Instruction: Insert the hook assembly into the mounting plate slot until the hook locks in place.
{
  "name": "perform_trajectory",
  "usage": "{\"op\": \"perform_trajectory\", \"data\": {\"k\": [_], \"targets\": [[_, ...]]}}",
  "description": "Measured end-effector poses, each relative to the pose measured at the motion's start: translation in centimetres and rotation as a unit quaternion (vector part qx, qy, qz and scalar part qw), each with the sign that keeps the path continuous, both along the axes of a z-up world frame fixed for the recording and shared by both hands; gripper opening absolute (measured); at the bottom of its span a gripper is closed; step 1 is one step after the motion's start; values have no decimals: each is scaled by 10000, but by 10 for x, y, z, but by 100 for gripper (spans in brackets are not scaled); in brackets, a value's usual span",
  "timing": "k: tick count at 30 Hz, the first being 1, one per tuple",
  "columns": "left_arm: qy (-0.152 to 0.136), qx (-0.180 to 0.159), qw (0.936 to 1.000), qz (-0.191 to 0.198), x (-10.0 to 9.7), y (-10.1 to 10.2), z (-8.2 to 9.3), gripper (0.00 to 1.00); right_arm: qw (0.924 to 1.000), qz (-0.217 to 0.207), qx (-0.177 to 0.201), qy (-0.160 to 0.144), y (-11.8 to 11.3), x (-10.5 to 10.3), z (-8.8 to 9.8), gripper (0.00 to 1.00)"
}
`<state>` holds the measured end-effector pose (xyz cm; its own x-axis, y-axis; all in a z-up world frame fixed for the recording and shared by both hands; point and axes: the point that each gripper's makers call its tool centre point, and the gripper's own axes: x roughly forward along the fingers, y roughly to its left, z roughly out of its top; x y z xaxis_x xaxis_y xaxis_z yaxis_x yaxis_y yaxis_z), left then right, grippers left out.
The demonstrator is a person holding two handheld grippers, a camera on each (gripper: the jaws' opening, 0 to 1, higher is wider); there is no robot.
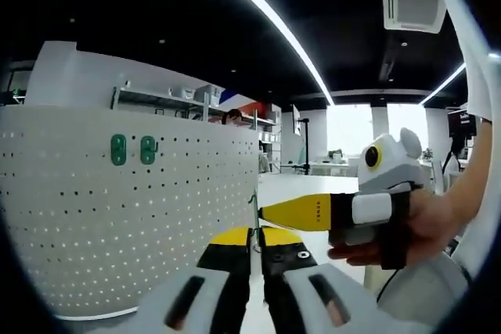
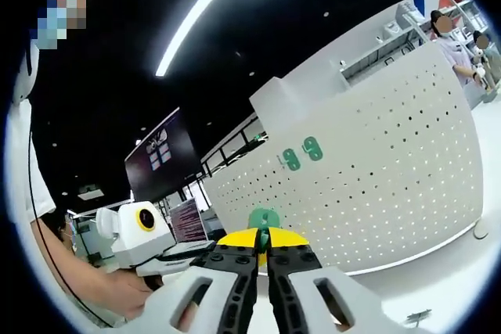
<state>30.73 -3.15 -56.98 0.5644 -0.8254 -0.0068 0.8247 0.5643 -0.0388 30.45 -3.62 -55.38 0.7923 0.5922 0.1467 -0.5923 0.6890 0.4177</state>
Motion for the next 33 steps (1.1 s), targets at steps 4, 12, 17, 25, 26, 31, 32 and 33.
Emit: {"op": "perform_trajectory", "data": {"k": [4,12,17,25,26,31,32,33], "targets": [[65,81,9999,-26,0,3,-5,14,10000,6,-2,3,0,0,1,0],[429,223,9988,22,0,8,-26,55,10000,16,10,37,-2,1,1,0],[423,421,9982,20,-3,8,-35,71,10000,29,18,87,-1,1,-1,0],[464,432,9979,97,-1,13,-38,72,9962,-109,-845,-166,-1,3,0,0],[480,418,9979,107,-1,14,-39,72,9920,-226,-1216,-236,-2,4,-1,0],[472,468,9977,151,0,15,-40,72,9665,-554,-2439,-575,-5,6,-6,0],[475,468,9977,151,0,15,-40,72,9653,-546,-2490,-561,-5,6,-7,0],[485,465,9976,154,0,15,-40,72,9679,-521,-2399,-531,-3,6,-8,0]]}}
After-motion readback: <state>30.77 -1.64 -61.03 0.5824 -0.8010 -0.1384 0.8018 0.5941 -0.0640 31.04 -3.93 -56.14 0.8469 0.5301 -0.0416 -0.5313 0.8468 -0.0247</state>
